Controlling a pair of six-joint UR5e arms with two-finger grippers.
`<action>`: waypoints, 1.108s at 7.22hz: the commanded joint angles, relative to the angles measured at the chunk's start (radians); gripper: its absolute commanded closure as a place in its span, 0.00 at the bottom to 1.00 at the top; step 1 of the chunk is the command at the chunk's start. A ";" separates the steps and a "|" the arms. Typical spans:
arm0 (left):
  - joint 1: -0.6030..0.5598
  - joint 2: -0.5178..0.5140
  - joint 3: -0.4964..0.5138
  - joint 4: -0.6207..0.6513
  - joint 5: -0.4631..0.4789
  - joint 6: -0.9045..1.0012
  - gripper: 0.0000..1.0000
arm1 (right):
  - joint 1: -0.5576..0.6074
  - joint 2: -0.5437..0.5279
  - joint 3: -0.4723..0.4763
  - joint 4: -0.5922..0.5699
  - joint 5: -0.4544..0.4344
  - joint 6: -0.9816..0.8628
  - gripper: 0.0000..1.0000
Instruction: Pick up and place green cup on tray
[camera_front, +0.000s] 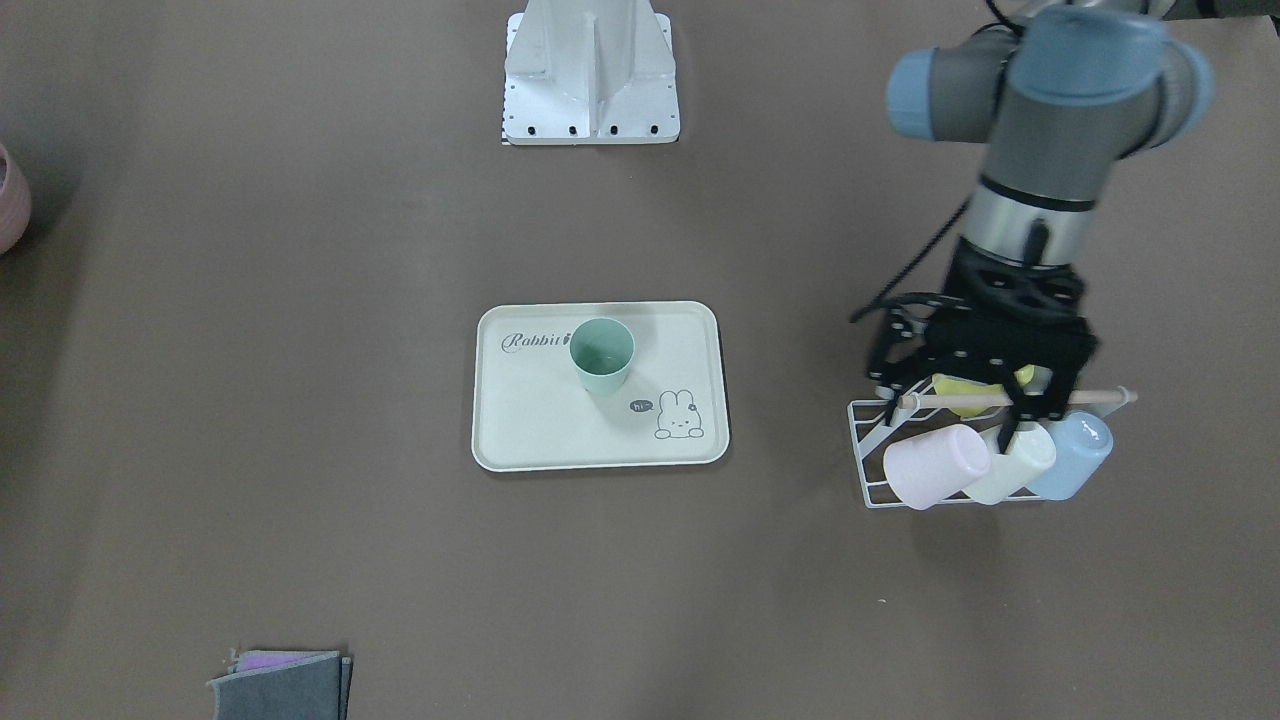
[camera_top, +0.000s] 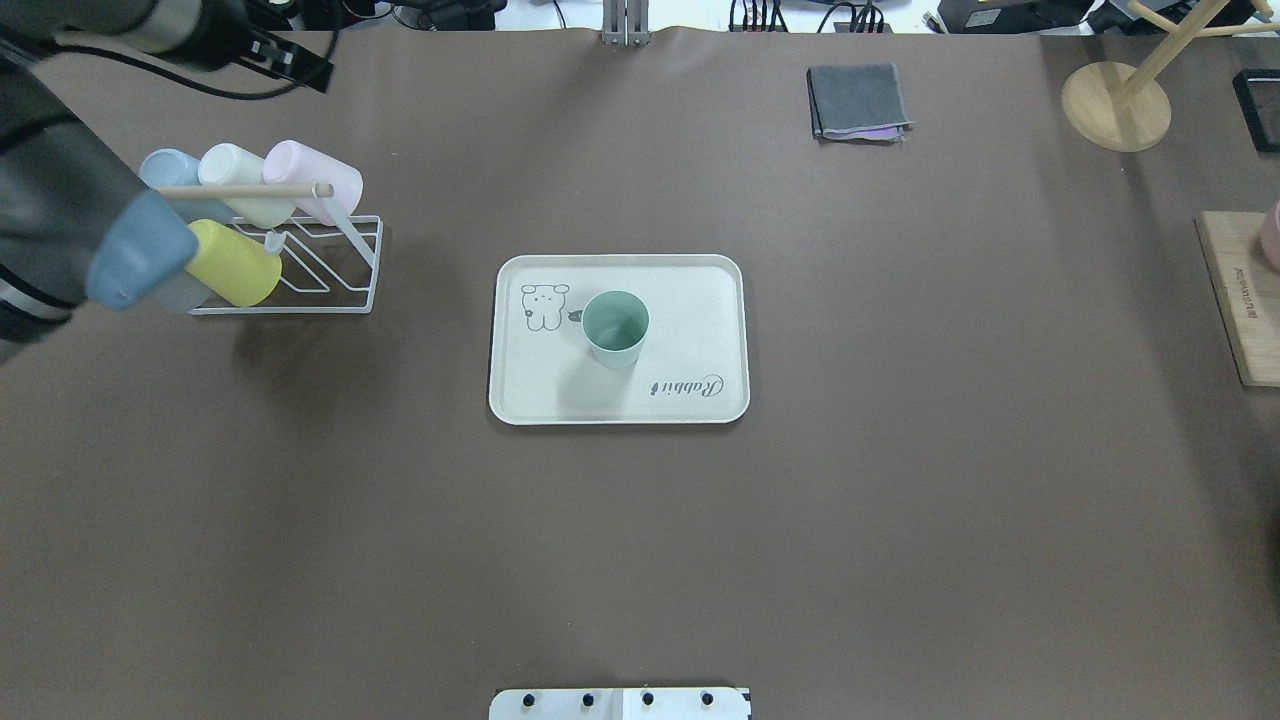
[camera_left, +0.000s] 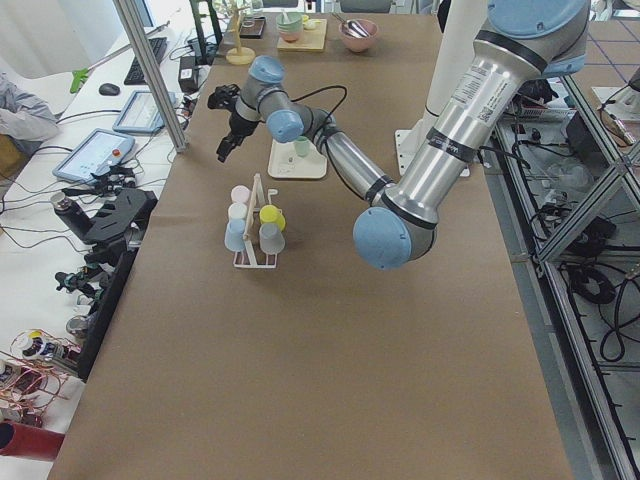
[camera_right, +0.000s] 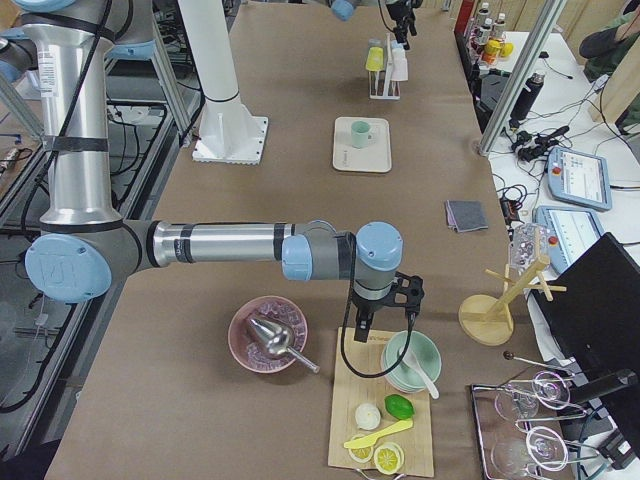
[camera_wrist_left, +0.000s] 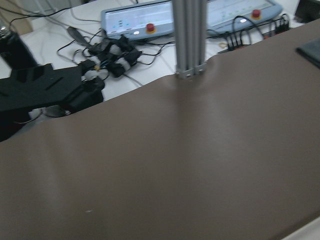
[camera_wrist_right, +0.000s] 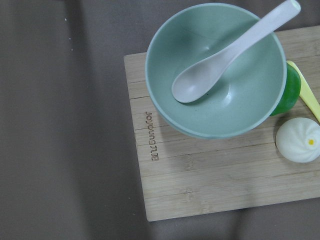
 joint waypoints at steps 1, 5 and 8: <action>-0.248 0.077 0.008 0.222 -0.230 0.197 0.01 | 0.000 0.000 0.003 0.000 0.000 0.000 0.00; -0.451 0.442 0.000 0.251 -0.499 0.322 0.02 | 0.000 -0.003 0.002 0.000 0.001 0.000 0.00; -0.579 0.642 -0.037 0.237 -0.581 0.344 0.02 | 0.000 -0.005 0.005 0.000 0.000 0.000 0.00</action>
